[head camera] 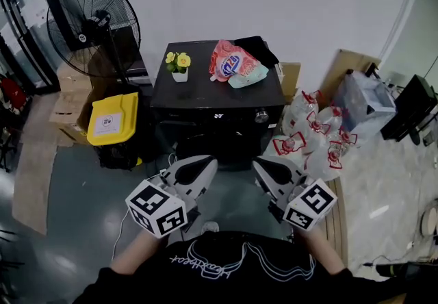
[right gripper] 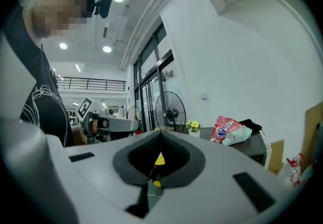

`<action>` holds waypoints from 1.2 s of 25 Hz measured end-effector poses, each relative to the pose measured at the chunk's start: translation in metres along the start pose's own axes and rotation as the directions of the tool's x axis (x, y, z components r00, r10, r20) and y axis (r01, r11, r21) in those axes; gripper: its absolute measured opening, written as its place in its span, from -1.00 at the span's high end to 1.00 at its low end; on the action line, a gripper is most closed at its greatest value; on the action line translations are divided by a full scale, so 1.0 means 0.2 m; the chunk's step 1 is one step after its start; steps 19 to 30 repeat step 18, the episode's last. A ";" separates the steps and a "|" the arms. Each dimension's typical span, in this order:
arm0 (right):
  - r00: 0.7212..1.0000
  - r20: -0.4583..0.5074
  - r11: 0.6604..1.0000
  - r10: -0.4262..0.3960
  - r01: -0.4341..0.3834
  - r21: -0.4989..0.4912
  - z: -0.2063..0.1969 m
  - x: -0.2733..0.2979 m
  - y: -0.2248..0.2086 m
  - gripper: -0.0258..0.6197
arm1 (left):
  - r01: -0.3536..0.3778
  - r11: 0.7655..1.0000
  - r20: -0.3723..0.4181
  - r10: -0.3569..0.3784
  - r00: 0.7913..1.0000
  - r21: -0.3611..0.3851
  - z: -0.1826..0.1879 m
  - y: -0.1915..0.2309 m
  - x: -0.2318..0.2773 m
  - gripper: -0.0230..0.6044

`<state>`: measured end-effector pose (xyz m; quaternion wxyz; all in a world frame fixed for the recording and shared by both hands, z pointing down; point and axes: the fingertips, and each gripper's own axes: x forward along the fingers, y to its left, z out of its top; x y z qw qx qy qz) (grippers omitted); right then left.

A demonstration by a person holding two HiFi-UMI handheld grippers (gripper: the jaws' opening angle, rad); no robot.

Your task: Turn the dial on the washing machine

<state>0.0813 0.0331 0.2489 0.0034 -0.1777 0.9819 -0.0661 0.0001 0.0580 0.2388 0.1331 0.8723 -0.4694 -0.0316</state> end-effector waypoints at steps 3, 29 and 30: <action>1.000 0.005 1.000 0.001 -0.001 0.005 0.01 -0.03 0.02 0.91 | -0.011 1.000 -0.001 0.011 1.000 0.004 0.00 -0.02 -0.02 0.91; 1.000 -0.002 0.999 -0.012 0.012 0.032 -0.05 -0.10 0.01 0.91 | -0.040 0.999 -0.013 0.040 0.999 -0.013 -0.08 -0.06 -0.03 0.91; 1.000 -0.002 0.999 -0.012 0.012 0.032 -0.05 -0.10 0.01 0.91 | -0.040 0.999 -0.013 0.040 0.999 -0.013 -0.08 -0.06 -0.03 0.91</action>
